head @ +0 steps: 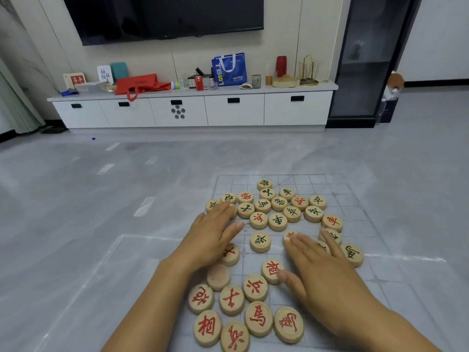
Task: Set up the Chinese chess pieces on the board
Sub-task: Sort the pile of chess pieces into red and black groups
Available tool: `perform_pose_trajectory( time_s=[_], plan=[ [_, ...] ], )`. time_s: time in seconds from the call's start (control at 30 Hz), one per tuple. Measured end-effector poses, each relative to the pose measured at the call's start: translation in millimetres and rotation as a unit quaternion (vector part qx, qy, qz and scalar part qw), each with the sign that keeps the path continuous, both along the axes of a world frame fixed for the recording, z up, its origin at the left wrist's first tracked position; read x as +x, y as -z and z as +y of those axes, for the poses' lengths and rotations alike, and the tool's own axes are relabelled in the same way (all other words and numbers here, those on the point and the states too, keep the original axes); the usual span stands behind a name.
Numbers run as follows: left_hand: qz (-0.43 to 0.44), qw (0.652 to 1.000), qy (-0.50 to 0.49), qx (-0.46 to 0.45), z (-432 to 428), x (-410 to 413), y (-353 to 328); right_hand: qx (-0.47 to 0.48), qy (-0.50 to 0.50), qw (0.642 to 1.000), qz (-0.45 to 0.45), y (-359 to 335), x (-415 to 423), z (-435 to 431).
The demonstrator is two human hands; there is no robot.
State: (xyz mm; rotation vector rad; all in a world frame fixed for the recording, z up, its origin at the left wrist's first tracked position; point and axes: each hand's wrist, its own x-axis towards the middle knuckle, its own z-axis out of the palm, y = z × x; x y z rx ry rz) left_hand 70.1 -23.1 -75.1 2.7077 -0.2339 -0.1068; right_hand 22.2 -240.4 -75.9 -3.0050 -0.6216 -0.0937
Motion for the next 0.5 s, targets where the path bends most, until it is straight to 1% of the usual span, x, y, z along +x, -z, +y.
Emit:
perform_pose_trajectory(
  time_s=[0.03,0.13,0.23,0.3,0.37,0.4,0.43,0.5],
  plan=[
    [0.011,1.000,0.002,0.018,-0.5,1.3,1.3,-0.002,-0.023,1.000,0.001,0.5,-6.5,3.1],
    [0.027,0.999,0.002,0.037,-0.9,1.0,-0.8,0.011,-0.044,0.997,-0.061,0.2,-18.6,4.4],
    [-0.004,1.000,-0.007,0.018,-1.4,-7.3,-17.5,0.000,-0.055,0.998,-0.042,-2.4,-21.8,-0.2],
    [-0.017,0.999,-0.005,0.044,-3.3,-16.4,-28.6,0.020,-0.054,0.998,-0.030,-10.1,-21.6,-2.4],
    [-0.040,0.995,0.011,0.087,-3.5,-22.3,-31.3,0.047,-0.042,0.998,0.012,-14.4,-20.7,-6.3],
    [-0.053,0.994,0.017,0.097,-3.5,-24.6,-31.2,0.058,-0.040,0.997,0.017,-16.5,-19.2,-8.5],
    [-0.065,0.994,0.023,0.088,-3.1,-24.5,-29.3,0.064,-0.036,0.997,-0.006,-18.0,-17.0,-10.3],
    [-0.086,0.995,0.041,0.028,-7.6,-21.3,-26.9,0.056,-0.032,0.997,-0.036,-15.2,-9.6,-14.7]
  ],
)
